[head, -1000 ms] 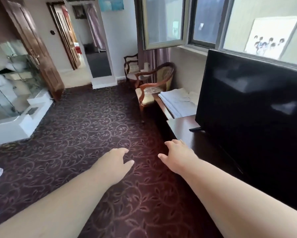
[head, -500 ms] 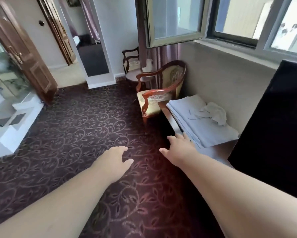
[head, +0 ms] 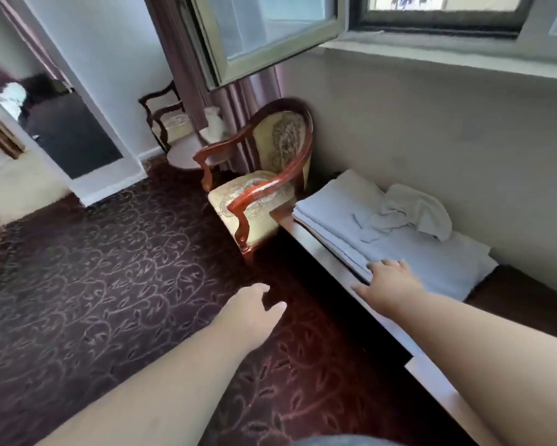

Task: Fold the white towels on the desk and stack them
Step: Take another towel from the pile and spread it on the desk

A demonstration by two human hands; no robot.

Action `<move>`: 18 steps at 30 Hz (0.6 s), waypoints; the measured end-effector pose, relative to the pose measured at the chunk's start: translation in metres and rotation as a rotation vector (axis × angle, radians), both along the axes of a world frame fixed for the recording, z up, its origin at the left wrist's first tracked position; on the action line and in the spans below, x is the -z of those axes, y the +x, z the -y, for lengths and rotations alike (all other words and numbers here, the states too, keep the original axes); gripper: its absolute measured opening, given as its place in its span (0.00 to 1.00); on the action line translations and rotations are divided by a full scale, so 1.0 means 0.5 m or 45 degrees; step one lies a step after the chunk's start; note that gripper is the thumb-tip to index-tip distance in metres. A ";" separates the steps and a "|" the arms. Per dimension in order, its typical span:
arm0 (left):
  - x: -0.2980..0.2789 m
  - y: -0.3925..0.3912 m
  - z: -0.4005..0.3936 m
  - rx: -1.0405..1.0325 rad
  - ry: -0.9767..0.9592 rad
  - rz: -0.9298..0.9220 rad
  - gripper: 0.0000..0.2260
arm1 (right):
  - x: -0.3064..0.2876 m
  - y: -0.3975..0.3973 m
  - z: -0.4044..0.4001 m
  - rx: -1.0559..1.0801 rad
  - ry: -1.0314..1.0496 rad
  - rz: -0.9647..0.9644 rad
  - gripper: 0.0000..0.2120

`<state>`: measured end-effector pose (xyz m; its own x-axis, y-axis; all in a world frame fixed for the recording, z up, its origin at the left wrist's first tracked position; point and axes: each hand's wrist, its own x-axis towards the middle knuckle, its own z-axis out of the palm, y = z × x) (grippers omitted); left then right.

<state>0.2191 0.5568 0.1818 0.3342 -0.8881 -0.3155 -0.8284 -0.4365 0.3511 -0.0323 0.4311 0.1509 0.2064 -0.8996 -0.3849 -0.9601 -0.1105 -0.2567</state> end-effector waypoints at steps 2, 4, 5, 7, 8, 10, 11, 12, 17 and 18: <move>0.001 0.022 0.111 0.158 0.053 0.050 0.29 | 0.022 0.008 0.049 0.134 0.006 -0.006 0.32; 0.016 0.023 0.220 0.319 0.088 0.081 0.29 | 0.044 0.004 0.083 0.253 0.038 0.006 0.31; 0.027 0.017 0.273 0.395 0.107 0.094 0.29 | 0.059 -0.001 0.099 0.304 0.054 0.011 0.31; 0.054 -0.005 0.375 0.530 0.143 0.106 0.29 | 0.093 -0.021 0.140 0.387 0.113 -0.002 0.31; 0.072 -0.021 0.424 0.594 0.155 0.110 0.29 | 0.109 -0.036 0.167 0.427 0.143 -0.011 0.31; 0.109 -0.051 0.516 0.703 0.175 0.114 0.30 | 0.139 -0.068 0.232 0.484 0.193 -0.049 0.31; 0.126 -0.066 0.562 0.756 0.190 0.114 0.31 | 0.151 -0.084 0.274 0.506 0.230 -0.063 0.32; 0.143 -0.080 0.606 0.801 0.217 0.122 0.31 | 0.162 -0.098 0.319 0.523 0.264 -0.062 0.32; 0.224 -0.130 0.794 0.901 0.319 0.126 0.30 | 0.205 -0.126 0.515 0.561 0.285 -0.062 0.35; 0.239 -0.138 0.823 0.899 0.352 0.110 0.31 | 0.219 -0.120 0.541 0.583 0.292 -0.043 0.35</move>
